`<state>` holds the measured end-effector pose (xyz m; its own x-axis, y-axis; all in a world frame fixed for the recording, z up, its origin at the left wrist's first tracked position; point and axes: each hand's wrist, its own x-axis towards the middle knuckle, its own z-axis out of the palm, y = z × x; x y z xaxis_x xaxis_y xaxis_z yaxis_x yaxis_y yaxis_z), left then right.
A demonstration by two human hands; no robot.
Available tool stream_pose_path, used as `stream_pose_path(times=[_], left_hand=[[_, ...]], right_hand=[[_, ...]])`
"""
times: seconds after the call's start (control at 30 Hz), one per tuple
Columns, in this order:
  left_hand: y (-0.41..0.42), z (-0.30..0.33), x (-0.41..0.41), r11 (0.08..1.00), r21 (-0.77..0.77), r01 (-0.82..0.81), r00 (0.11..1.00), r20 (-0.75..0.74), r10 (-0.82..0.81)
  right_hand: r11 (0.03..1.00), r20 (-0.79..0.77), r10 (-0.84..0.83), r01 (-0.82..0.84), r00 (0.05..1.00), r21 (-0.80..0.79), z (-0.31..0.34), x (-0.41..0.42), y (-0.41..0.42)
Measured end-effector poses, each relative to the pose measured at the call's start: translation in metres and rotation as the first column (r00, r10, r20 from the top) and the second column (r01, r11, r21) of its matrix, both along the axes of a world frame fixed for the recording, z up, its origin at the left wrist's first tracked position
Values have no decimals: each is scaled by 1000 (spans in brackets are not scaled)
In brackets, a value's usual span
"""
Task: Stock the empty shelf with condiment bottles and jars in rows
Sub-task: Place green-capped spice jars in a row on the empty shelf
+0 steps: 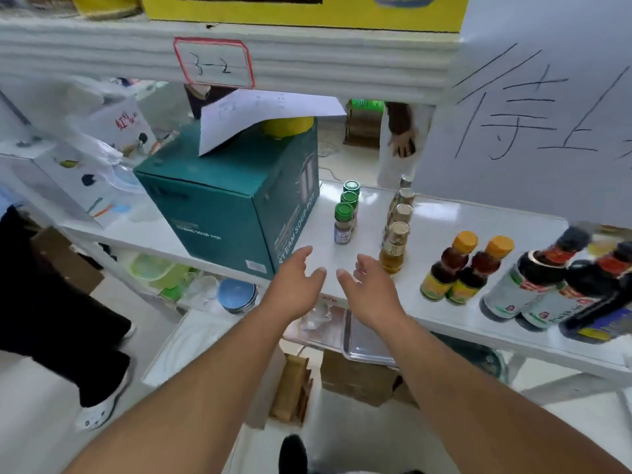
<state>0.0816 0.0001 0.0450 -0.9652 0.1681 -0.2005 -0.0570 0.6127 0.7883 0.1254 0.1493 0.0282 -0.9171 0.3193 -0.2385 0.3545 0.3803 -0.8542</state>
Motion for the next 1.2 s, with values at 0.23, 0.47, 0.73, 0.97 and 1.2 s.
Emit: stream_pose_path(times=[0.23, 0.47, 0.73, 0.97, 1.2], left_hand=[[-6, -10, -64, 993, 74, 88, 994, 57, -92], [9, -23, -95, 990, 105, 90, 994, 51, -96], [8, -31, -110, 991, 84, 101, 992, 72, -107], [9, -37, -112, 991, 69, 111, 991, 67, -115], [50, -25, -148, 986, 168, -5, 1000, -1, 5]], right_hand=[[962, 2, -269, 269, 963, 46, -13, -66, -22], [903, 45, -429, 429, 902, 15, -30, -135, -12], [873, 19, -488, 487, 873, 12, -55, -172, -10], [834, -67, -550, 551, 833, 4, -68, -177, -8], [826, -60, -563, 559, 825, -70, -59, -128, -20]])
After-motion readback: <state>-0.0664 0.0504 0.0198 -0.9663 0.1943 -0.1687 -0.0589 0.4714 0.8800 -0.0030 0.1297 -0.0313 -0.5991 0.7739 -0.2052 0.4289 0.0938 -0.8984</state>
